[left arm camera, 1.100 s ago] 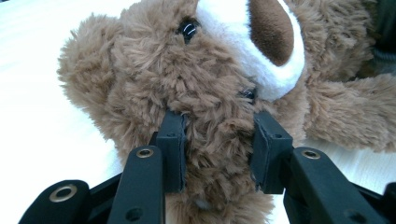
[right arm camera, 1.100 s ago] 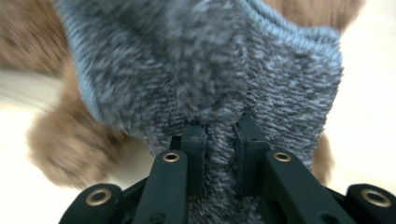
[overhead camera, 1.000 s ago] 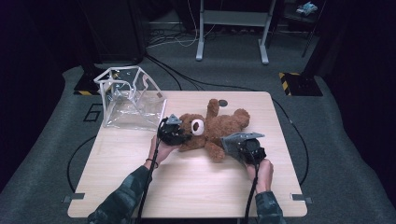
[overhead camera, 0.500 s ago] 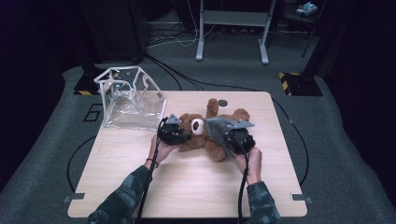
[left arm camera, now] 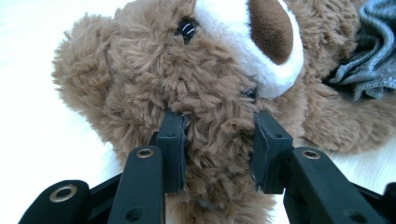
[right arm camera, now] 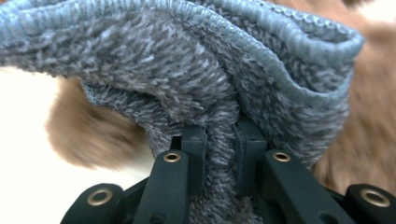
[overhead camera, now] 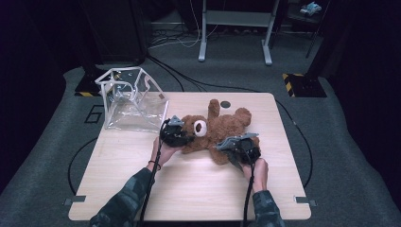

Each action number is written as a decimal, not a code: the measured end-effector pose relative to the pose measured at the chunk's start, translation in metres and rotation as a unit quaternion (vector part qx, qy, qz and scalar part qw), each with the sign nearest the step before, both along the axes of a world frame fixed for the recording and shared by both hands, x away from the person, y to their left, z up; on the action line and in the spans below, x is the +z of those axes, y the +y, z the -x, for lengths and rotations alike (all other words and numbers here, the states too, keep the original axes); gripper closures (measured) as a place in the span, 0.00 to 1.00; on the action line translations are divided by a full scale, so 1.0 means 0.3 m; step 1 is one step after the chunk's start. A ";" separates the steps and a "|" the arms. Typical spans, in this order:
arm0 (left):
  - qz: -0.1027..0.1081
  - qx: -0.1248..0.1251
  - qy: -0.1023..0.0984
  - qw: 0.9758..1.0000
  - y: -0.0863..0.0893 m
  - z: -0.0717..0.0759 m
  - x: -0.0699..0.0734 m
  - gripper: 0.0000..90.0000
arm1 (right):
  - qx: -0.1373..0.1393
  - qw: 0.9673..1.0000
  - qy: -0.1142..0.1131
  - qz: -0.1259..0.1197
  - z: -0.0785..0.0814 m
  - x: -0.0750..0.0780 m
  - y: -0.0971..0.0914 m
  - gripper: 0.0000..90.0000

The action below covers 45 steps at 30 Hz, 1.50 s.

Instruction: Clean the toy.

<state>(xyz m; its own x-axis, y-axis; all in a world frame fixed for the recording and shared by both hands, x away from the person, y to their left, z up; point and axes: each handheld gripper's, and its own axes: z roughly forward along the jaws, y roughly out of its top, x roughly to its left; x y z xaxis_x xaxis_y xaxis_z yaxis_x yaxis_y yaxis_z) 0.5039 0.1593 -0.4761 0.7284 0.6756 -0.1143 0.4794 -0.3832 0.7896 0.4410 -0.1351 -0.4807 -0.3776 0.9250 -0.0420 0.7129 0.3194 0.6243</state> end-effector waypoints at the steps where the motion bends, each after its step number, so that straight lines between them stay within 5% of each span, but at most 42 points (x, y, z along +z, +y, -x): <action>1: 0.002 0.000 0.000 1.000 -0.001 0.000 0.000 0.68 | -0.002 1.000 -0.001 -0.002 0.006 0.006 -0.011 0.86; 6: 0.003 0.001 0.001 1.000 0.000 -0.001 0.001 0.68 | 0.020 0.998 -0.046 -0.042 0.032 0.120 0.020 0.86; 11: 0.003 0.002 0.008 1.000 -0.002 -0.005 0.004 0.68 | 0.043 0.997 -0.052 -0.046 -0.007 0.148 0.101 0.86; 16: 0.000 0.000 0.010 1.000 -0.001 -0.003 0.004 0.68 | 0.064 0.997 -0.016 -0.041 -0.043 0.066 0.165 0.86; 18: 0.002 -0.002 0.011 1.000 0.000 -0.001 0.002 0.68 | 0.070 0.997 0.009 -0.036 -0.024 0.022 0.161 0.86; 23: 0.007 -0.003 0.010 1.000 0.004 -0.005 0.000 0.68 | 0.070 0.997 0.024 -0.028 0.011 0.005 0.119 0.86; 29: 0.013 -0.001 0.018 1.000 0.006 -0.017 0.005 0.68 | 0.054 0.997 -0.016 -0.051 0.035 0.125 0.077 0.85; 32: 0.013 0.000 0.024 1.000 0.005 -0.021 0.009 0.68 | 0.051 0.996 -0.042 -0.067 0.003 0.211 0.126 0.85; 34: 0.015 0.000 0.025 1.000 0.005 -0.022 0.008 0.68 | 0.054 0.995 -0.047 -0.068 -0.013 0.217 0.145 0.85; 37: 0.016 -0.001 0.028 0.999 0.008 -0.025 0.009 0.68 | 0.064 0.995 -0.026 -0.066 -0.066 0.185 0.211 0.85; 38: 0.016 -0.002 0.028 0.999 0.009 -0.025 0.008 0.68 | 0.068 0.996 -0.001 -0.060 -0.083 0.137 0.246 0.85; 45: 0.016 -0.009 0.030 0.999 0.015 -0.026 0.004 0.68 | 0.076 0.995 0.018 -0.054 -0.043 0.042 0.231 0.85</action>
<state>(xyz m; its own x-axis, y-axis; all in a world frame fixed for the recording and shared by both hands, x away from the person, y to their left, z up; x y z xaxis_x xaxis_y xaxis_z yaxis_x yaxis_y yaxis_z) 0.5118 0.1638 -0.4749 0.7323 0.6572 -0.1787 0.5187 -0.3682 0.7716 0.4538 -0.0659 -0.4679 -0.5132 0.8553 0.0718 0.6845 0.3574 0.6354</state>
